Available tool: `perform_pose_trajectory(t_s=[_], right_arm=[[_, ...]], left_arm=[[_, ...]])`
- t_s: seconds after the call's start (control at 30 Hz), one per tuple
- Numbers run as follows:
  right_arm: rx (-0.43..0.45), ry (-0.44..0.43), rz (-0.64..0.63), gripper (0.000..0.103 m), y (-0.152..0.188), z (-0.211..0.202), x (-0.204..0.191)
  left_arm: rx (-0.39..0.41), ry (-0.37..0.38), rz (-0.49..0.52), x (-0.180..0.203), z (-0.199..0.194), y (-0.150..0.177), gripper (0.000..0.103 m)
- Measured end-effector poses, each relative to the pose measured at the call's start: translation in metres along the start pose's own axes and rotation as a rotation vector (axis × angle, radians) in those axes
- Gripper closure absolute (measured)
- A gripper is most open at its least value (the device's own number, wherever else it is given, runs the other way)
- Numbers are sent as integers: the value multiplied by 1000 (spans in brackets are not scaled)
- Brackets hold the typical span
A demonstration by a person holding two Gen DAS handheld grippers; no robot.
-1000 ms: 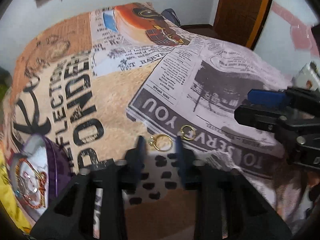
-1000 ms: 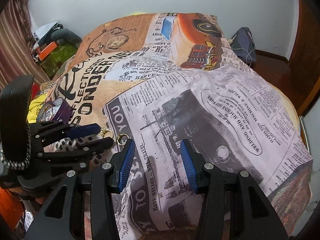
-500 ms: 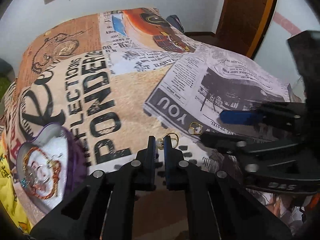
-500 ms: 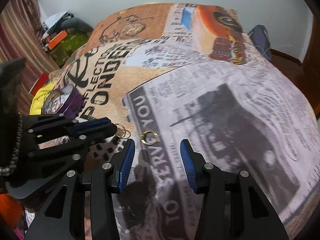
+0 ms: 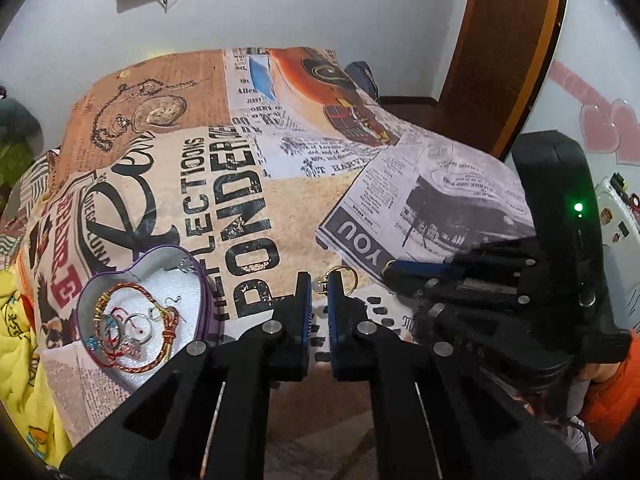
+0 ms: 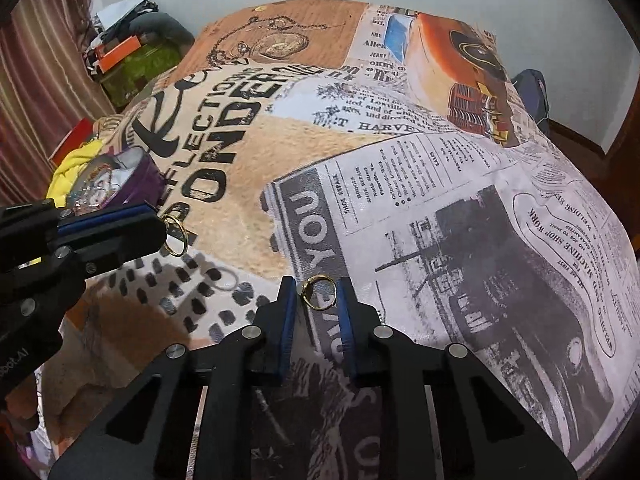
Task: Organize jewelry
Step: 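Carry both gold rings over the heart tin and open both tools to drop them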
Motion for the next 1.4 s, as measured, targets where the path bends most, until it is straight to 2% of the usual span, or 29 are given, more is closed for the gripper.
perform_pose_trajectory(t_s=[0.5, 0.63, 0.7, 0.77, 0.8, 0.83, 1.0, 1.1, 1.17, 1.2, 1.23, 1.4], right_arm=[[117, 35, 20, 102, -20, -48, -1], [143, 49, -12, 102, -29, -56, -5], [135, 68, -5, 96, -29, -51, -4], [85, 74, 10, 77, -25, -41, -2], [54, 81, 22, 62, -21, -32, -1], [49, 87, 27, 60, -18, -29, -1], [-2, 88, 13, 61, -3, -2, -2], [-27, 101, 7, 65, 3, 12, 0], [-9, 109, 5, 70, 3, 12, 1], [-10, 110, 9, 79, 2, 12, 2], [-10, 107, 12, 83, 1, 12, 3], [-8, 97, 24, 83, 0, 11, 4]], left_arm=[[102, -42, -43, -16, -49, -15, 97], [129, -56, -57, -24, -61, -17, 97], [135, -61, -64, -28, -65, -16, 97], [137, -62, -73, -33, -67, -14, 97], [136, -64, -75, -35, -68, -13, 97], [135, -67, -79, -37, -68, -11, 97], [126, -76, -102, -49, -67, -5, 97], [126, -80, -116, -55, -67, -2, 97], [127, -80, -125, -58, -67, 0, 97], [127, -80, -129, -59, -66, 0, 97], [127, -81, -131, -59, -66, 0, 97], [130, -80, -141, -59, -67, 1, 97]])
Point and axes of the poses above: each gripper's, at about its wrist camera, not at the fingertips, and z roughly the way its jaws point, x to its right, y to its underside, the point moved 1 cm from there along z, roughly the way its jaws point, and after that the axes turned 14 degrees about x, right-handed, at the moved point
